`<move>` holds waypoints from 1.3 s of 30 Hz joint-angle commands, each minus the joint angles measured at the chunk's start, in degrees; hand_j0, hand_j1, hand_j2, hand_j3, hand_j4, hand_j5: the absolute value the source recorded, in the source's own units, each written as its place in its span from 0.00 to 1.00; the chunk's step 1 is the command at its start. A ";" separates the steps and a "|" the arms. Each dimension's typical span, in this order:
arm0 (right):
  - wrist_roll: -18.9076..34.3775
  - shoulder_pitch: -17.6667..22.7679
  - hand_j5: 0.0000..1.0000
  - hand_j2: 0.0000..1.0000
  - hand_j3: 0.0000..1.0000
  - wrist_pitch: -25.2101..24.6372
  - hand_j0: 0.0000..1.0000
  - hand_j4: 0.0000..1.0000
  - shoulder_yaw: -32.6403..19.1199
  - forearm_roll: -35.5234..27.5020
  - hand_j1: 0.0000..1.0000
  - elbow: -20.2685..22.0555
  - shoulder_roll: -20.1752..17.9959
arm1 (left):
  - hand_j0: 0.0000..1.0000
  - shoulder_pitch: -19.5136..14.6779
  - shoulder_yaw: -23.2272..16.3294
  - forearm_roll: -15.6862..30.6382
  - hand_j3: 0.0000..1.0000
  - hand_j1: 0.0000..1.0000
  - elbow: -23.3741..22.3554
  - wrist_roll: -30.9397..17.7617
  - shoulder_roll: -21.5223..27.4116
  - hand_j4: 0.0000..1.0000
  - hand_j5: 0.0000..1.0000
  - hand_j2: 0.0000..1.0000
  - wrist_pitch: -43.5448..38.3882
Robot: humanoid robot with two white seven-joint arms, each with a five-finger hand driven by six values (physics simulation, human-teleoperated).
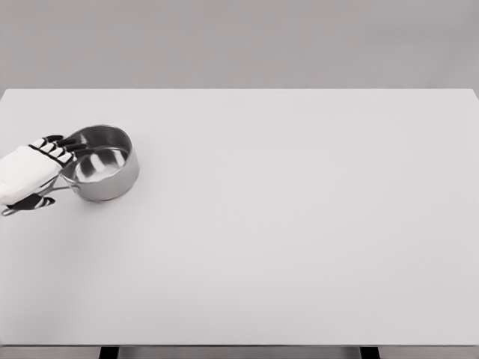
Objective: Rotate pot handle
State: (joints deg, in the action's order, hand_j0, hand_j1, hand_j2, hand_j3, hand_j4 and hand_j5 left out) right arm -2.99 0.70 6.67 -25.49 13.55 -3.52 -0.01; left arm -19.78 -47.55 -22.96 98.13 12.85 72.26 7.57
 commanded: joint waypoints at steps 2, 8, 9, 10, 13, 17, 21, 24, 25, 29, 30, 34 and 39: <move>0.00 0.00 1.00 1.00 1.00 0.01 1.00 1.00 0.00 -0.01 1.00 0.00 0.01 | 1.00 -0.09 0.27 0.02 1.00 1.00 -0.74 -0.02 0.07 1.00 1.00 1.00 -0.71; 0.00 0.00 1.00 1.00 1.00 0.01 1.00 1.00 0.00 -0.01 1.00 0.00 0.01 | 1.00 -0.09 1.23 0.02 1.00 1.00 -1.80 -0.02 -0.19 1.00 1.00 1.00 -0.80; 0.00 0.00 1.00 1.00 1.00 0.01 1.00 1.00 0.00 -0.01 1.00 0.00 0.01 | 1.00 0.00 1.50 0.02 1.00 1.00 -2.15 -0.02 -0.37 1.00 1.00 1.00 -0.80; 0.00 0.00 1.00 1.00 1.00 0.01 1.00 1.00 0.00 -0.01 1.00 0.00 0.01 | 1.00 0.00 1.67 0.02 1.00 1.00 -2.15 -0.02 -0.37 1.00 1.00 1.00 -0.80; 0.00 0.00 1.00 1.00 1.00 0.01 1.00 1.00 0.00 -0.01 1.00 0.00 0.01 | 1.00 -0.09 1.67 0.02 1.00 1.00 -3.11 -0.02 -0.46 1.00 1.00 1.00 -0.80; 0.00 0.00 1.00 1.00 1.00 0.01 1.00 1.00 0.00 -0.01 1.00 0.00 0.01 | 1.00 -0.09 1.76 -0.07 1.00 1.00 -4.00 -0.02 -0.55 1.00 1.00 1.00 -0.80; 0.00 0.00 1.00 1.00 1.00 0.01 1.00 1.00 0.00 -0.01 1.00 0.00 0.01 | 1.00 -0.09 2.46 -0.86 1.00 1.00 -6.19 -0.02 -2.30 1.00 1.00 1.00 -0.80; 0.00 0.00 1.00 1.00 1.00 0.01 1.00 1.00 0.00 -0.01 1.00 0.00 0.01 | 1.00 -0.18 2.64 -0.86 1.00 1.00 -6.37 -0.02 -2.39 1.00 1.00 1.00 -0.80; 0.00 0.00 1.00 1.00 1.00 0.01 1.00 1.00 0.00 -0.01 1.00 0.00 0.01 | 1.00 -0.18 3.17 -0.95 1.00 1.00 -6.46 -0.10 -2.48 1.00 1.00 1.00 -0.80; 0.00 0.00 1.00 1.00 1.00 0.01 1.00 1.00 0.00 -0.01 1.00 0.00 0.01 | 1.00 -0.18 3.43 -0.86 1.00 1.00 -6.72 -0.02 -2.57 1.00 1.00 1.00 -0.80; 0.00 0.00 1.00 1.00 1.00 0.01 1.00 1.00 0.00 -0.01 1.00 0.00 0.01 | 1.00 -0.09 4.13 -0.86 1.00 1.00 -7.07 -0.02 -2.65 1.00 1.00 1.00 -0.80; 0.00 0.00 1.00 1.00 1.00 0.01 1.00 1.00 0.00 -0.01 1.00 0.00 0.01 | 1.00 -0.18 4.31 -0.86 1.00 1.00 -7.86 -0.10 -3.45 1.00 1.00 1.00 -0.80; 0.00 0.00 1.00 1.00 1.00 0.01 1.00 1.00 0.00 -0.01 1.00 0.00 0.01 | 1.00 -0.26 5.01 -0.95 1.00 1.00 -9.09 -0.10 -4.32 1.00 1.00 1.00 -0.80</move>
State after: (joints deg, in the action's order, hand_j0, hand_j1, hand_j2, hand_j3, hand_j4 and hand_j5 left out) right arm -2.99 0.70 6.67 -25.49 13.55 -3.52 -0.01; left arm -20.04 -42.81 -23.94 89.58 12.73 68.21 6.74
